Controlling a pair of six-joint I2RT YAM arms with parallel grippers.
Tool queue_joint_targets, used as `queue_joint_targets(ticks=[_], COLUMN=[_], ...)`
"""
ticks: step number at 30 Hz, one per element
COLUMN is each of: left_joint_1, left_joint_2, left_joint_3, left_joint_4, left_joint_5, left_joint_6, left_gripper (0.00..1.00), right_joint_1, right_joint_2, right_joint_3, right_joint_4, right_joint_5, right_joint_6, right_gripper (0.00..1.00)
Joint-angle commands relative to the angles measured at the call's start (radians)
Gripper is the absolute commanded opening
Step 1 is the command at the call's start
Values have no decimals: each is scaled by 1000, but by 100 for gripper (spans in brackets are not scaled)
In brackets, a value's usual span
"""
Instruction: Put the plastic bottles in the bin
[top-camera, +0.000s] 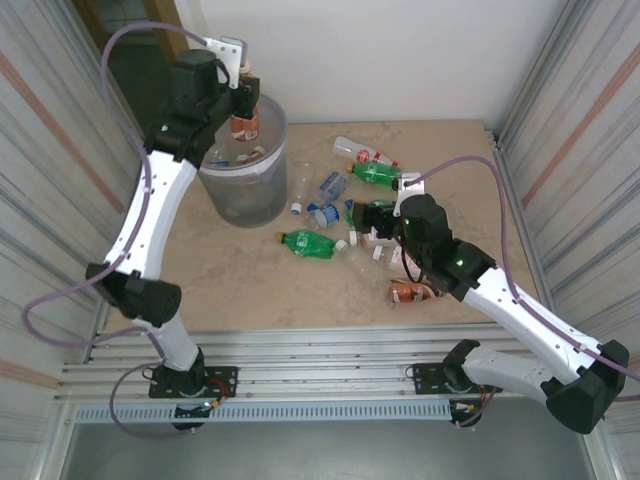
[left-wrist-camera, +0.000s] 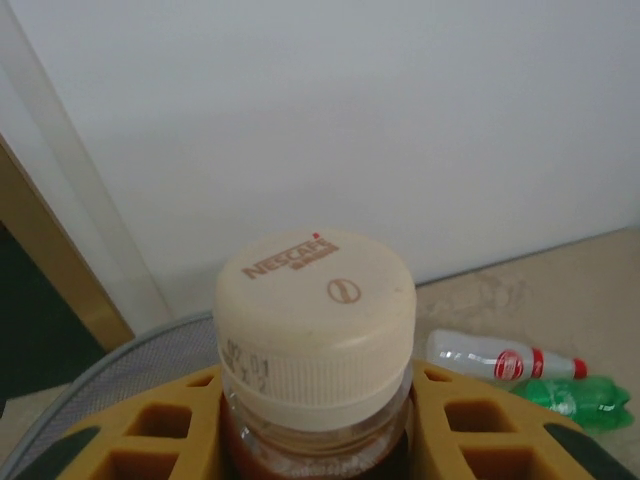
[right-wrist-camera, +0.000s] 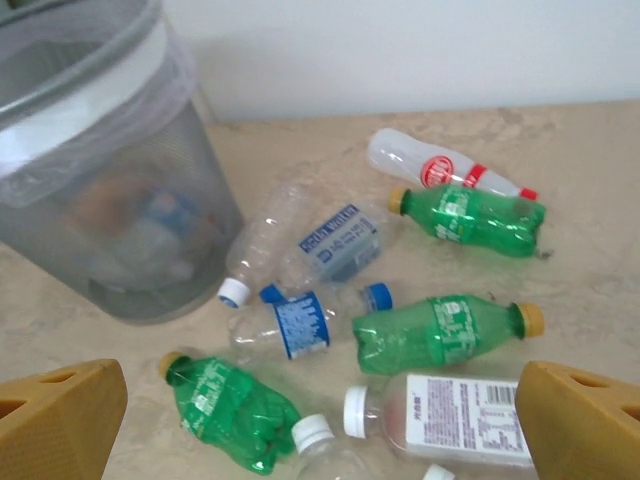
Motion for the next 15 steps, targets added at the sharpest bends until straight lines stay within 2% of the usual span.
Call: queue_joint_targets(ticks=[1,7,15], left_joint_1=[4,4,3], left_joint_2=[75,204,234], left_joint_3=[132,248,188], left_joint_4=[-146,-238,-252], left_joint_5=[-67,-92,-62], left_joint_6=[37,40,10], left_gripper=[7,7,8], right_joint_1=[-11,-36,-57], right_joint_2=[-19,-28,-27], right_joint_3=[21,16,9], right_joint_4=[-39,-56,-87], right_joint_5=[45,17,14], right_joint_6=[33,52,80], right_gripper=[98,98,98])
